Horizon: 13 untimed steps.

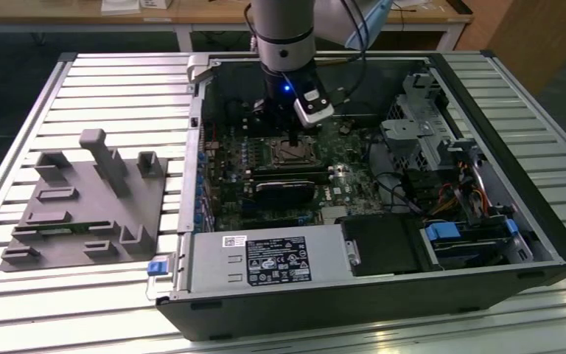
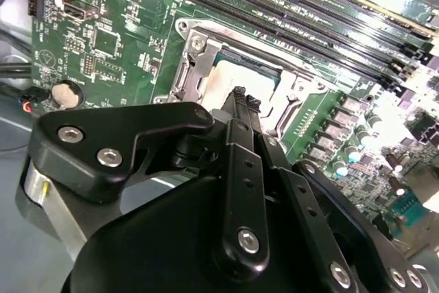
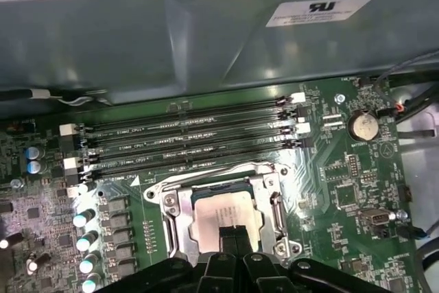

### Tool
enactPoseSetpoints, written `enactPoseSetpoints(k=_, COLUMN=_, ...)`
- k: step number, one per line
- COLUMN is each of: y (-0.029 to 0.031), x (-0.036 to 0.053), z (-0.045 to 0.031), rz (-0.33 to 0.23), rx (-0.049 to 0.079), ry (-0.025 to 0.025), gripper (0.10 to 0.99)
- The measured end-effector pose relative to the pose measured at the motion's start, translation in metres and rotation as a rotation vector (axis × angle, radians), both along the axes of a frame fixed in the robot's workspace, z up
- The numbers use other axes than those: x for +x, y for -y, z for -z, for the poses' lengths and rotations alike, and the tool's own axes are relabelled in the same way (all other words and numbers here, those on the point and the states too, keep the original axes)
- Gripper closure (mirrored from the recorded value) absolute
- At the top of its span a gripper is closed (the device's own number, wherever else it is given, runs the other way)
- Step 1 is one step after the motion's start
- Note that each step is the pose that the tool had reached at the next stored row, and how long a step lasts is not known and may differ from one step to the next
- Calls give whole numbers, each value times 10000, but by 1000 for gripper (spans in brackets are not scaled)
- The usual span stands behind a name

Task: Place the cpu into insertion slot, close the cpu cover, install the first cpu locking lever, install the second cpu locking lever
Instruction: 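Install the first cpu locking lever, then install the second cpu locking lever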

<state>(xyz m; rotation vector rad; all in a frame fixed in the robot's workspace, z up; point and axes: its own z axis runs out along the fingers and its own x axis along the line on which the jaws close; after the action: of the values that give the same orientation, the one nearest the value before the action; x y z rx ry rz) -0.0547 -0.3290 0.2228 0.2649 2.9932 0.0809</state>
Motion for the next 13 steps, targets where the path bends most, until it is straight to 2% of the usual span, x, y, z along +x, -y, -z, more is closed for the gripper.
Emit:
enactPoseSetpoints(k=6, y=0, x=4, z=-118, rz=0, rx=0, ry=1, gripper=980)
enactPoseSetpoints(k=13, y=0, x=4, z=-131, rz=0, rx=1, ry=1, gripper=980)
